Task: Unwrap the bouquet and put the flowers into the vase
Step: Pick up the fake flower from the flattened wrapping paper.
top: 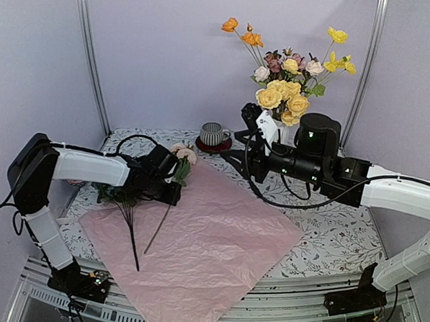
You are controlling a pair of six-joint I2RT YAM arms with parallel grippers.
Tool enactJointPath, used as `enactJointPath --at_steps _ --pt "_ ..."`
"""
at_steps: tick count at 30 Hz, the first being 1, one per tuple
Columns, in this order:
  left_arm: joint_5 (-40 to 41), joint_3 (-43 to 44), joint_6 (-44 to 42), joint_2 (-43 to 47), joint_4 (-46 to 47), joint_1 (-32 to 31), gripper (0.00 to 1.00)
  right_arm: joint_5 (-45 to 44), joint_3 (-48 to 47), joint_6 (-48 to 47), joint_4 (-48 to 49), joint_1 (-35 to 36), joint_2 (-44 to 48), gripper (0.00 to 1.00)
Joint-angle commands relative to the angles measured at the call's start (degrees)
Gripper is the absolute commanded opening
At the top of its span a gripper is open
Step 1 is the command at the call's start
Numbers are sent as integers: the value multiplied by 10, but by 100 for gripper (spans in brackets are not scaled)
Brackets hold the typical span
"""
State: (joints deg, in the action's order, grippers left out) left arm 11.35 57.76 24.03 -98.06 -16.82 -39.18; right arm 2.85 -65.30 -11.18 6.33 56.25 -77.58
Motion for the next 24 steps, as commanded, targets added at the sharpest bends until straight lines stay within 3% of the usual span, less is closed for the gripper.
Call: enactJointPath --at_steps 1,10,15,19,24 --pt "30 35 5 -47 -47 9 56 21 58 26 69 1 -3 62" --pt "-15 53 1 -100 -41 27 33 -17 171 32 170 0 15 63" --pt "-34 54 6 -107 -44 27 0 -31 187 49 179 0 21 63" --pt "-12 35 20 -50 -48 25 0 -49 187 108 171 0 27 63" --pt "-5 1 27 72 -36 21 0 -10 185 212 175 0 31 63"
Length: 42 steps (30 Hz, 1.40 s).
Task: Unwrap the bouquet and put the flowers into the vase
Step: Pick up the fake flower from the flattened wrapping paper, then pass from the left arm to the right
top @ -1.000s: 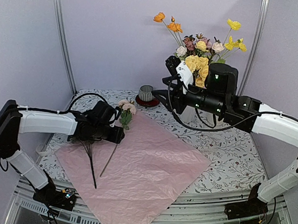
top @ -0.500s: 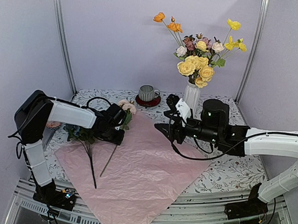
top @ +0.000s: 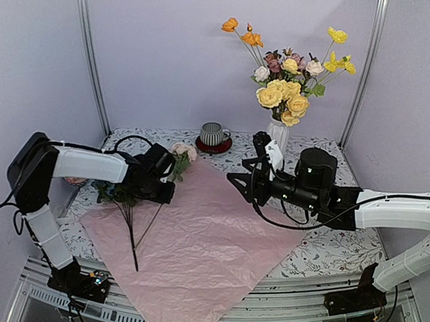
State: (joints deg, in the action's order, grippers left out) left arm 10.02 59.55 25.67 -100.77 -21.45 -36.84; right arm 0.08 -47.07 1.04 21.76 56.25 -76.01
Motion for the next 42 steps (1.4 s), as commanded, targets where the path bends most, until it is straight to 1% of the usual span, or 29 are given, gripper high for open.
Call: enactJointPath --at_steps 1,4,8,11,14,16,21,25,26,28,29,32,35,36,40,42 --pt "2 -27 7 125 18 -5 0 25 3 108 24 0 13 63" --pt "-44 -65 -11 210 64 -13 0 68 -2 156 42 1 -3 63" --pt "-135 -146 -18 316 189 -21 0 105 -17 220 98 8 -40 63" --pt "-216 -215 -21 387 293 -25 0 89 -36 224 127 38 -70 63" --pt "-335 -268 -23 436 390 -37 0 72 -68 207 138 68 -103 63" --pt "-362 -291 -20 462 431 -48 0 64 -87 203 144 78 -122 63" --pt "-410 -324 -30 510 473 -70 0 89 -112 212 183 93 -156 63" --pt "-442 -333 -33 521 491 -79 0 101 -118 189 211 110 -162 60" --pt "-446 -334 -33 522 492 -81 0 103 -117 185 220 113 -162 58" --pt "-452 -334 -36 522 493 -86 0 102 -119 183 234 115 -164 49" --pt "-454 -335 -37 521 494 -87 0 103 -121 187 238 116 -165 47" --pt "-451 -337 -41 520 495 -92 0 117 -124 196 254 118 -170 46" --pt "-454 -337 -42 517 499 -95 0 114 -132 194 254 120 -178 46" --pt "-459 -338 -43 515 504 -97 0 109 -135 194 251 121 -181 44" --pt "-469 -341 -48 508 517 -105 0 108 -142 196 248 121 -189 36" --pt "-468 -340 -49 505 516 -107 0 108 -144 199 247 122 -189 27"
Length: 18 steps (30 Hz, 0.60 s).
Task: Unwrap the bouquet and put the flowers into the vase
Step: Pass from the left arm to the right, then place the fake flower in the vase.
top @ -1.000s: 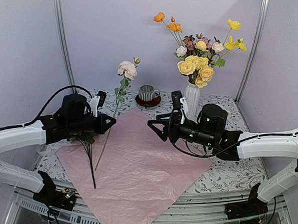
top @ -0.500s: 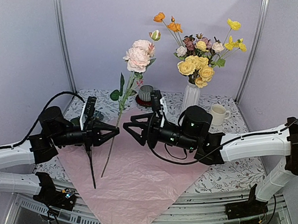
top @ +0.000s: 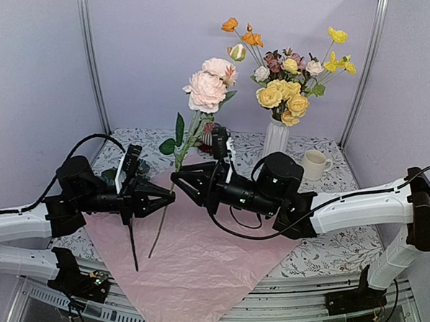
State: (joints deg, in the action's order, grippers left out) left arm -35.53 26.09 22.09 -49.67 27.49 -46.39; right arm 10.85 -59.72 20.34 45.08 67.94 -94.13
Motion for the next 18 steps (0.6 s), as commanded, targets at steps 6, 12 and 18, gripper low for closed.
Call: enactJointPath --at_steps 6,12,18 --pt "12 3 -16 -11 -2 -14 67 -52 -3 -3 -25 4 22 2" --pt "68 -3 -29 12 -36 -15 98 -193 66 -103 -111 4 130 2" --pt "88 -14 -50 38 -51 -15 98 -339 97 -226 -258 -45 303 2"
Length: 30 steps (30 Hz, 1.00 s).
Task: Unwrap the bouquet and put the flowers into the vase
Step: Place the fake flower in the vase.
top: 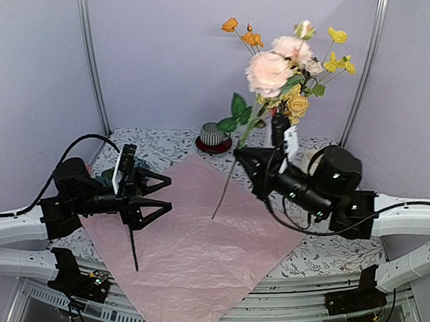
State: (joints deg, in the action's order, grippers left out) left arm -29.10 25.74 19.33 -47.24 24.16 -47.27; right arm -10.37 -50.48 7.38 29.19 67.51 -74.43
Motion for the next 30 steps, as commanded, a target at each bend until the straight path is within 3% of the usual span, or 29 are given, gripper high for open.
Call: enactJointPath --at_steps 1,6,12,18,30 --pt "27 -11 -25 15 -18 -6 98 -135 8 -100 -117 -58 133 2" --pt "35 -7 -34 10 -19 -5 98 -170 29 -134 -135 -140 252 2" --pt "31 5 -40 -7 -19 -5 98 -189 -19 -170 -146 -241 251 2" --pt "39 14 -40 -17 -31 -5 98 -74 -67 -122 -130 -370 193 2" --pt "117 14 -35 8 -78 -4 98 96 -88 68 55 -512 90 1"
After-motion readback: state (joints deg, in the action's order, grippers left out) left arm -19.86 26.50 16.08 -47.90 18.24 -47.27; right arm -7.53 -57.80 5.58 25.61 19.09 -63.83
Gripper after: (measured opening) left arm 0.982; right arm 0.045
